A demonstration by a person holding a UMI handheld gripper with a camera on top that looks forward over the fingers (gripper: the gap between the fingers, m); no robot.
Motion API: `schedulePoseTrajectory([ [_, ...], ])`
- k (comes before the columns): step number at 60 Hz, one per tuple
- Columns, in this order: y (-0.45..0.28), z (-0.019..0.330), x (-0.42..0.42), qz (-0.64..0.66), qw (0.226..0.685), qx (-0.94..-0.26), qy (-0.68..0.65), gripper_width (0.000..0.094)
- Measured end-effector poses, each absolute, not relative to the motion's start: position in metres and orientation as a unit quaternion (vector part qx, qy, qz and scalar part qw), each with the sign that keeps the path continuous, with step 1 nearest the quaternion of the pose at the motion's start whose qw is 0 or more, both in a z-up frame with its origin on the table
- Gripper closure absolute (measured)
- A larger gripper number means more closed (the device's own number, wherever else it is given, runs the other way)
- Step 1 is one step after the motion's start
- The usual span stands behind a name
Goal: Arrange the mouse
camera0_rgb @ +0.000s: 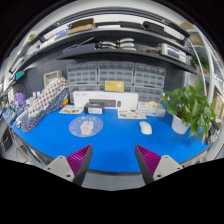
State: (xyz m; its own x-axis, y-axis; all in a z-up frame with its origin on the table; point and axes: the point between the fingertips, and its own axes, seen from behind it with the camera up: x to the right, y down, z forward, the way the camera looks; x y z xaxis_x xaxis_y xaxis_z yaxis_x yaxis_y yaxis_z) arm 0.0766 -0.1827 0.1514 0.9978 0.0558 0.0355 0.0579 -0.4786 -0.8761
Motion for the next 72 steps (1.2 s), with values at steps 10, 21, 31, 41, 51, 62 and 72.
schedulePoseTrajectory([
  [10, -0.179, 0.095, 0.126, -0.027, 0.475, -0.88, 0.002, 0.0059],
  [21, -0.147, 0.062, 0.182, -0.051, 0.455, -0.889, 0.014, 0.006],
  [31, -0.09, 0.035, 0.225, -0.056, 0.435, -0.898, 0.026, 0.0062],
  [41, -0.014, 0.018, 0.247, -0.045, 0.423, -0.905, 0.024, 0.0066],
  [51, 0.053, 0.014, 0.257, -0.034, 0.42, -0.907, 0.021, 0.0069],
  [62, 0.098, -0.001, 0.269, -0.032, 0.409, -0.911, 0.03, 0.0146],
  [72, 0.104, -0.006, 0.267, -0.034, 0.413, -0.91, 0.018, 0.0455],
])
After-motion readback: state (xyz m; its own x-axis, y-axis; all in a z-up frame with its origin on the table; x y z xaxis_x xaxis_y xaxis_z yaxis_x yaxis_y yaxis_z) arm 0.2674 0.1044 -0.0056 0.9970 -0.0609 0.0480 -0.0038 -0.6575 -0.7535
